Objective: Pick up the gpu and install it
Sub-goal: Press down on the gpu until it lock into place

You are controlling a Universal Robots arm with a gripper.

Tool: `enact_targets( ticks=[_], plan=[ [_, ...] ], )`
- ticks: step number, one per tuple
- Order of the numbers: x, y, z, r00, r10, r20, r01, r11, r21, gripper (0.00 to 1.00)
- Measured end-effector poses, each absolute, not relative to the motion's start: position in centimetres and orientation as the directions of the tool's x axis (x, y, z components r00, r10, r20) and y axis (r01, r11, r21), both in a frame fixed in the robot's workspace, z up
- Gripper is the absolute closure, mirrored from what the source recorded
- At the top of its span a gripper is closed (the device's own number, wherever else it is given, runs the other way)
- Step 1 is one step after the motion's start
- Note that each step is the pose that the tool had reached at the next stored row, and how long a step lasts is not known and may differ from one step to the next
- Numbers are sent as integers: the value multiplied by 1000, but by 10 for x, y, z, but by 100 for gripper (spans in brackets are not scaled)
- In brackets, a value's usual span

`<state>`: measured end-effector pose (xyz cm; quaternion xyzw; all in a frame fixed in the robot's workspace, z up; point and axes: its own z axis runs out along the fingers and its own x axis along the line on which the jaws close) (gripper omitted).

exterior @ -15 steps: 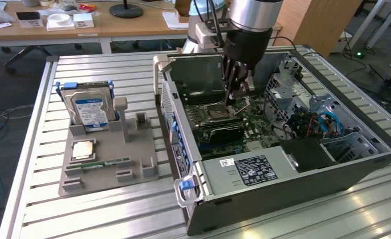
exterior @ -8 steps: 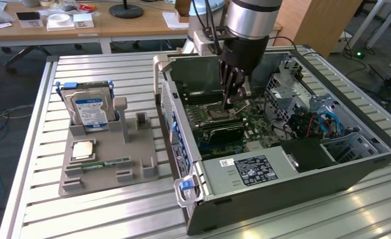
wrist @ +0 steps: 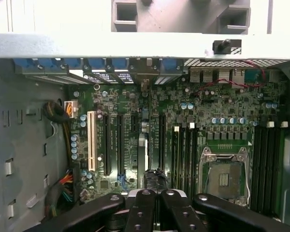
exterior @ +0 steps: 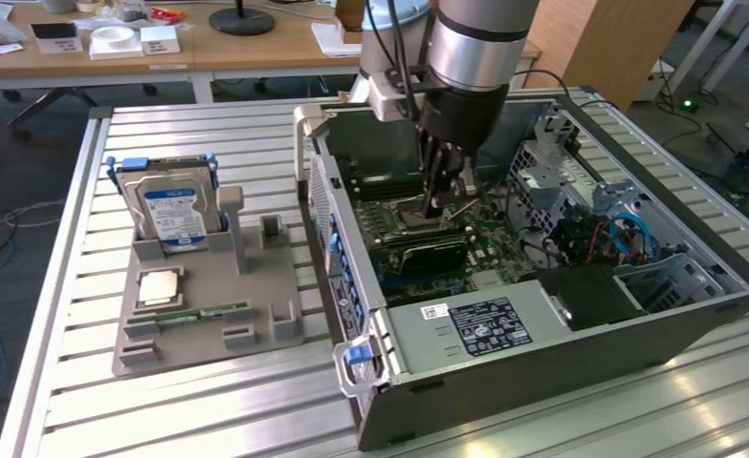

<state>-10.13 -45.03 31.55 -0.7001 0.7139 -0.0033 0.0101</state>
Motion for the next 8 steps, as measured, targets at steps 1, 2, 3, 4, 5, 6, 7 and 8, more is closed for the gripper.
enact_targets(
  ticks=[1,2,3,4,5,6,7,8],
  plan=[
    [-101,-450,314,-19,-1000,-10,-1000,20,-19,89],
    [-101,-450,312,-19,-1000,-10,-1000,20,-19,89],
    [-101,-450,310,-19,-1000,-10,-1000,20,-19,89],
    [-101,-450,308,-19,-1000,-10,-1000,20,-19,89],
    [-101,-450,306,-19,-1000,-10,-1000,20,-19,89],
    [-101,-450,305,-19,-1000,-10,-1000,20,-19,89],
    [-101,-450,303,-19,-1000,-10,-1000,20,-19,89],
    [-101,-450,301,-20,-1000,-10,-1000,20,-19,89]
  ],
)
